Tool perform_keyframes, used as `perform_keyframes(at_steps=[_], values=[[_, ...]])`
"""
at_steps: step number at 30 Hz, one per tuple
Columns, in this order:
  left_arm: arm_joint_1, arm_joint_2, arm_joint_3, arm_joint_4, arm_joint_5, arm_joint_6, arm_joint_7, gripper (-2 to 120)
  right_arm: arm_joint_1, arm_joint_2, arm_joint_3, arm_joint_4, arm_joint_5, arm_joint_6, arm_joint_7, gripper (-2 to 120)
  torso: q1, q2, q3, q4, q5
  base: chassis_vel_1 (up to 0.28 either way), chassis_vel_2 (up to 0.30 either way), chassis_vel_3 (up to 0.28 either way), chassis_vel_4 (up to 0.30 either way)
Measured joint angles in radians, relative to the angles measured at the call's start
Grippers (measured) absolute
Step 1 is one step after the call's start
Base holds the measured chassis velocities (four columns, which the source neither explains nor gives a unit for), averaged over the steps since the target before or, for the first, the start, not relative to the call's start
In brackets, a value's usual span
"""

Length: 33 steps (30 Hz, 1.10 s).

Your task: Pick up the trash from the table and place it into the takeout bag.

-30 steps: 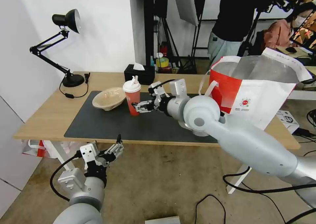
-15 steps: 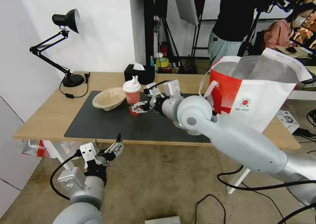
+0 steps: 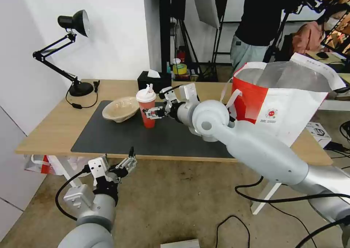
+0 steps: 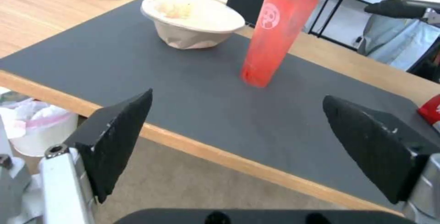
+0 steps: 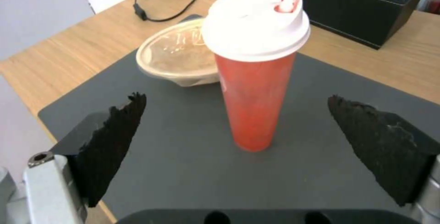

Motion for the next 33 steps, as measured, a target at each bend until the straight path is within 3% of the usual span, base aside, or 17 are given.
perform_keyframes(at_steps=[33], values=[[-0.008,-0.003,-0.001,0.000,-0.003,-0.003,-0.002,100,0.062,0.093,-0.046,-0.214,-0.054,-0.007,-0.088,100,0.000,0.000,0.000,0.0000,0.0000,0.000,0.000,0.000,0.000]])
